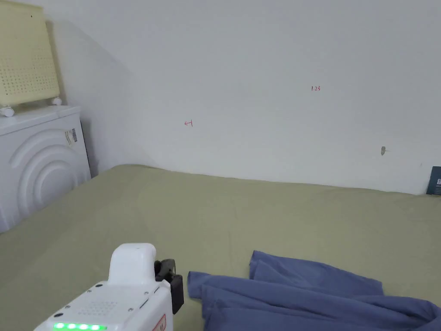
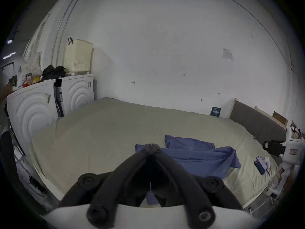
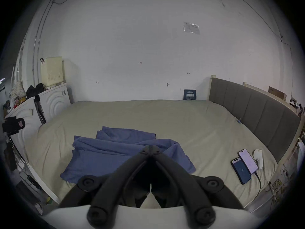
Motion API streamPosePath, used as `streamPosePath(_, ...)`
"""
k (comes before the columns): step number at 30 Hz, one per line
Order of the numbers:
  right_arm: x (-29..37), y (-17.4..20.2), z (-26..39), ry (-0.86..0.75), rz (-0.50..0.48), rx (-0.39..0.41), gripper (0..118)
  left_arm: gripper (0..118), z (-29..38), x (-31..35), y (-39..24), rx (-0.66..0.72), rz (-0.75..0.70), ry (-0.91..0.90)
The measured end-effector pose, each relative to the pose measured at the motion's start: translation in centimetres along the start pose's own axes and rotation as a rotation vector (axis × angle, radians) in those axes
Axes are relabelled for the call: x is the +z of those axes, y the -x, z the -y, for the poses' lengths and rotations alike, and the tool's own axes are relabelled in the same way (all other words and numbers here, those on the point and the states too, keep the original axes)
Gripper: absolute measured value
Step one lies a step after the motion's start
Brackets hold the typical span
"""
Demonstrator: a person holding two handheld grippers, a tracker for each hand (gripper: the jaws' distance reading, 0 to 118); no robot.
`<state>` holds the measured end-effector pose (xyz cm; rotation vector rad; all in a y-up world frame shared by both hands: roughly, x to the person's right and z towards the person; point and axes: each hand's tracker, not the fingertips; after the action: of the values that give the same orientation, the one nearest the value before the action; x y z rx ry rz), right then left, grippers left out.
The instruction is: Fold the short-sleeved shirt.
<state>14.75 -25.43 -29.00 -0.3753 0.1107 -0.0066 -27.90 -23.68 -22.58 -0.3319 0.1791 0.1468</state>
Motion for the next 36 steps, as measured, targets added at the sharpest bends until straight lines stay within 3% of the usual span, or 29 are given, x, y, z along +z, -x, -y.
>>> streamPosePath(6,-0.8,-0.7,0.0,-0.002,0.000,0.038,1,0,-3.6,-9.9,1.9,-0.027,0.108,0.115)
streamPosePath(7,-1.2,-1.0,0.0,0.004,0.002,0.036,1,9,-4.1,-12.3,2.4,-0.023,0.129,0.145)
streamPosePath(8,-1.5,-1.3,0.0,0.010,0.004,0.032,1,39,-4.6,-14.4,2.9,-0.013,0.133,0.177)
streamPosePath(9,-2.0,-1.6,0.1,0.018,0.007,0.027,1,87,-4.8,-17.1,3.4,0.010,0.119,0.212)
streamPosePath(10,-2.5,-1.9,0.2,0.030,0.012,0.021,1,118,-4.8,-20.0,3.8,0.025,0.114,0.285)
streamPosePath(12,-3.3,-2.6,0.5,0.049,0.021,0.019,1,115,-4.7,-23.9,4.8,0.051,0.148,0.331)
streamPosePath(16,-5.1,-4.2,1.3,0.086,0.057,0.028,1,115,-0.9,-31.4,5.2,0.007,-0.011,0.519)
streamPosePath(18,-5.7,-4.8,1.6,0.104,0.069,0.022,1,115,0.8,-33.9,5.3,0.033,-0.016,0.585)
streamPosePath(20,-6.3,-5.3,2.0,0.117,0.073,0.015,1,115,1.9,-35.5,4.8,0.064,-0.004,0.643)
streamPosePath(26,-8.1,-6.1,3.2,0.159,0.077,0.007,1,111,4.9,-38.7,2.5,-0.056,0.005,0.805)
streamPosePath(27,-8.5,-6.5,3.4,0.170,0.073,-0.015,1,103,5.2,-38.5,2.0,-0.105,0.006,0.840)
streamPosePath(28,-8.8,-6.8,3.4,0.181,0.072,-0.034,1,75,5.6,-38.3,1.4,-0.140,0.000,0.852)
streamPosePath(29,-9.1,-7.2,3.4,0.189,0.077,-0.046,1,41,6.0,-38.1,1.1,-0.168,0.004,0.859)
streamPosePath(31,-10.0,-8.1,3.1,0.198,0.083,-0.056,1,9,5.8,-37.5,0.6,-0.131,0.054,0.783)
streamPosePath(34,-11.6,-9.0,1.9,0.222,0.083,-0.055,3,8,5.4,-37.1,0.5,-0.129,0.056,0.767)
streamPosePath(35,-12.3,-9.6,1.7,0.234,0.053,-0.074,9,8,5.1,-36.8,0.7,-0.105,0.087,0.735)
streamPosePath(36,-13.1,-10.1,1.6,0.239,0.020,-0.104,30,8,4.7,-35.2,-0.2,-0.067,0.109,0.702)
